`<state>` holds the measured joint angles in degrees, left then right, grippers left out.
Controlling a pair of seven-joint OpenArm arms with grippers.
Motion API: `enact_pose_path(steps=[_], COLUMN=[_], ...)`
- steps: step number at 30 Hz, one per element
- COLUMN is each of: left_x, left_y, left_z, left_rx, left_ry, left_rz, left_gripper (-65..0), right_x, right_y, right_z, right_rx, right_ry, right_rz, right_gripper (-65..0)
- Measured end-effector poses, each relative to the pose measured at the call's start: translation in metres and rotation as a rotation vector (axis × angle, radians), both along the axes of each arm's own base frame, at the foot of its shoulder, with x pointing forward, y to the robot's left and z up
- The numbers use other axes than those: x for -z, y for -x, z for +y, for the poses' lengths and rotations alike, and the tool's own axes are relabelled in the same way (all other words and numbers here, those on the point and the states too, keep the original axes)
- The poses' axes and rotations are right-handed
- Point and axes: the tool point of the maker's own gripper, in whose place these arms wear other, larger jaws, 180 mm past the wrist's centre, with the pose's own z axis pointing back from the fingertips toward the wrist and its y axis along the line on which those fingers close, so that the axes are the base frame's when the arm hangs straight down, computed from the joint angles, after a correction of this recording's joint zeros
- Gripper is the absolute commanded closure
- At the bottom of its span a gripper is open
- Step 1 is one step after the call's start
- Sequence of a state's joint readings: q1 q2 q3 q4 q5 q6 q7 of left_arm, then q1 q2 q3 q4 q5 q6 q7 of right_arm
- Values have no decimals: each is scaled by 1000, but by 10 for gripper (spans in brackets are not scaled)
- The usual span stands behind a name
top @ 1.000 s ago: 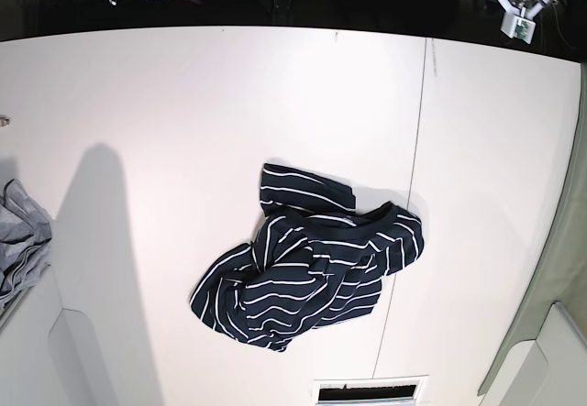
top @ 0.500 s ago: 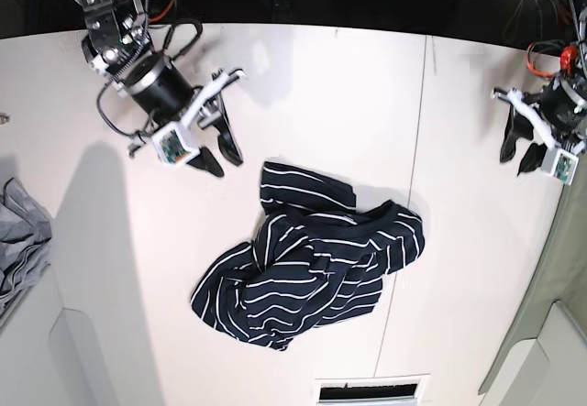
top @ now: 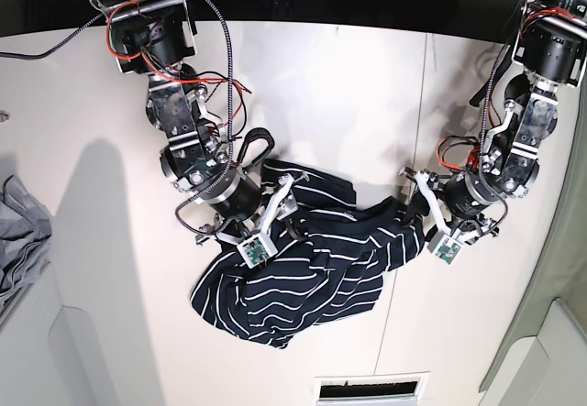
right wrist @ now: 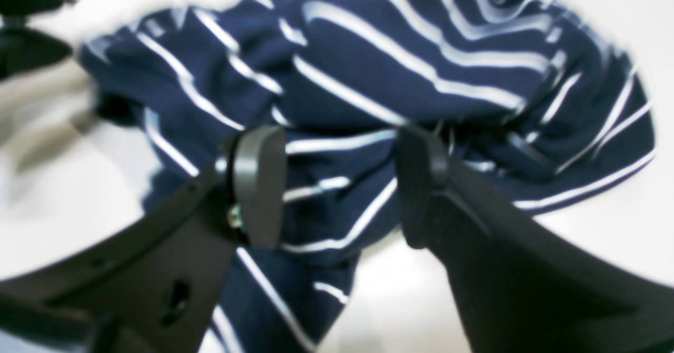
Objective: Layout the t-shirt on the table in an organized manner, then fold the t-shirt properly
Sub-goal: 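Grasp opposite edges of the navy striped shirt with both grippers, then lift the shirt and pull the grippers apart to spread it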
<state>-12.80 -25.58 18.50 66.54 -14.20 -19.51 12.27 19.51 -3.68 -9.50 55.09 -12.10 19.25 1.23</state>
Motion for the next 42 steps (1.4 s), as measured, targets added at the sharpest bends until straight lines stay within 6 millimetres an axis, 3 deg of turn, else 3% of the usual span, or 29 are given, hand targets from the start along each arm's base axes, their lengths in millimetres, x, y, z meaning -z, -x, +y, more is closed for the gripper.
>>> enact_pose_path(steps=[3, 6, 8, 11, 15, 17, 21, 24, 27, 32, 38, 42], left_x=[16, 28, 30, 29, 22, 6, -58, -101, -130, -145, -152, -157], left_y=[-4, -3, -4, -8, -16, -24, -42, -45, -44, -41, -38, -36], left_z=[-18, -33, -41, -44, -20, -7, 5, -5, -13, -15, -21, -26], left_rx=[21, 33, 31, 1, -61, -66, -37, -1, 34, 52, 62, 69], left_ry=[2, 9, 18, 11, -47, -83, -133, -121, -129, -156, -169, -176], left_rz=[19, 32, 22, 4, -11, -36, -169, -236, -290, -317, -312, -314], left_gripper=[-344, -340, -249, -15, 0, 0, 0, 0, 0, 0, 0, 0], right_x=[16, 21, 21, 21, 21, 15, -19, -40, -50, -64, -87, -93], right_y=[-2, -1, -1, -1, -1, -4, -19, -27, -30, -34, -48, -49], right_z=[-7, -11, -11, -11, -12, -13, -15, -20, -24, -28, -64, -75], right_rx=[36, 49, 50, 49, 43, 45, 52, 48, 54, 75, 188, 204], right_ry=[29, 36, 36, 37, 54, 53, 33, 34, 43, 26, -15, -87], right_rz=[39, 48, 50, 49, 41, 26, -68, -106, -115, -131, -171, -159], right_gripper=[-334, -316, -223, 0, 0, 0, 0, 0, 0, 0, 0, 0])
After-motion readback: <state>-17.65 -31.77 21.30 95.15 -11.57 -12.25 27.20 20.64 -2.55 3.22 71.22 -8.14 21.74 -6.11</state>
